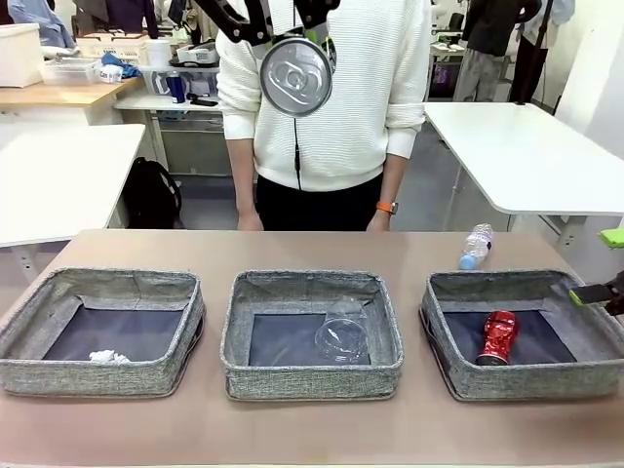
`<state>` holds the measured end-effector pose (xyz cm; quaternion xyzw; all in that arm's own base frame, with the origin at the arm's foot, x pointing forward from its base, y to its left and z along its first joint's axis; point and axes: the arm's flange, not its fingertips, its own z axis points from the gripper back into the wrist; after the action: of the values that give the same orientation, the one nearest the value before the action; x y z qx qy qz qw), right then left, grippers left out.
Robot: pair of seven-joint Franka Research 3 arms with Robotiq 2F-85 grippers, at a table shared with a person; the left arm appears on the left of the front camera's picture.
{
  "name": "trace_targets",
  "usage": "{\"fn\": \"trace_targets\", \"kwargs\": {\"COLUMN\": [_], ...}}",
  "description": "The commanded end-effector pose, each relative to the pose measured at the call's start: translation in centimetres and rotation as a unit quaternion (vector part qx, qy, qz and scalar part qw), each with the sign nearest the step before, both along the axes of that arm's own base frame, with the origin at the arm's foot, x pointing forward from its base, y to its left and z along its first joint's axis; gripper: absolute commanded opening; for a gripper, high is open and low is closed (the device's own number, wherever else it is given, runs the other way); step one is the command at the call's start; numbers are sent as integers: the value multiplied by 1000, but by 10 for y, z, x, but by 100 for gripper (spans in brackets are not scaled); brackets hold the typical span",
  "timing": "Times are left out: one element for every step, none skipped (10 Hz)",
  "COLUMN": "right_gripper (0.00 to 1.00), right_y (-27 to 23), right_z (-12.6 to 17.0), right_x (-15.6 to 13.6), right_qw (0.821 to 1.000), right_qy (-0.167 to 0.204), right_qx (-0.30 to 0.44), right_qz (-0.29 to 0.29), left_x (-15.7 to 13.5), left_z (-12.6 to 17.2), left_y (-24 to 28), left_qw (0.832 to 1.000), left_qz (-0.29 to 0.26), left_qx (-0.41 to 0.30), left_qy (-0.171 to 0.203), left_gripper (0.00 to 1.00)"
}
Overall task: Sort the waste into the appropriate baskets.
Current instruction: Place the picked waste into the Fabric basket indicated by the person.
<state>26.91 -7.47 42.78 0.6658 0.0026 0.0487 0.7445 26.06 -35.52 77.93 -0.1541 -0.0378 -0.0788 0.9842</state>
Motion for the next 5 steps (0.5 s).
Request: {"fn": "trace_targets", "kwargs": {"right_gripper": [100,100,100,100,100], "right_y": [0,0,0,0,0], "right_z": [7,7,7,7,7], "right_x": [2,2,2,2,2], "right_qw": [1000,1000,1000,1000,1000], "right_qy": [8,8,8,8,8], "right_qx": [10,10,10,10,10], "right_qz": [-4,-4,-4,-4,-4], "left_x": [-3,-3,-3,-3,-3], "left_z": [-3,-3,-3,-3,-3], "left_y": [6,6,6,6,6], "left_qw": [1000,1000,1000,1000,1000], "left_qz": [-1,-1,-1,-1,-1], "left_qx": [6,6,6,6,6], "left_qy": [-6,-6,-6,-6,-6], "left_gripper": [29,29,29,29,29]}}
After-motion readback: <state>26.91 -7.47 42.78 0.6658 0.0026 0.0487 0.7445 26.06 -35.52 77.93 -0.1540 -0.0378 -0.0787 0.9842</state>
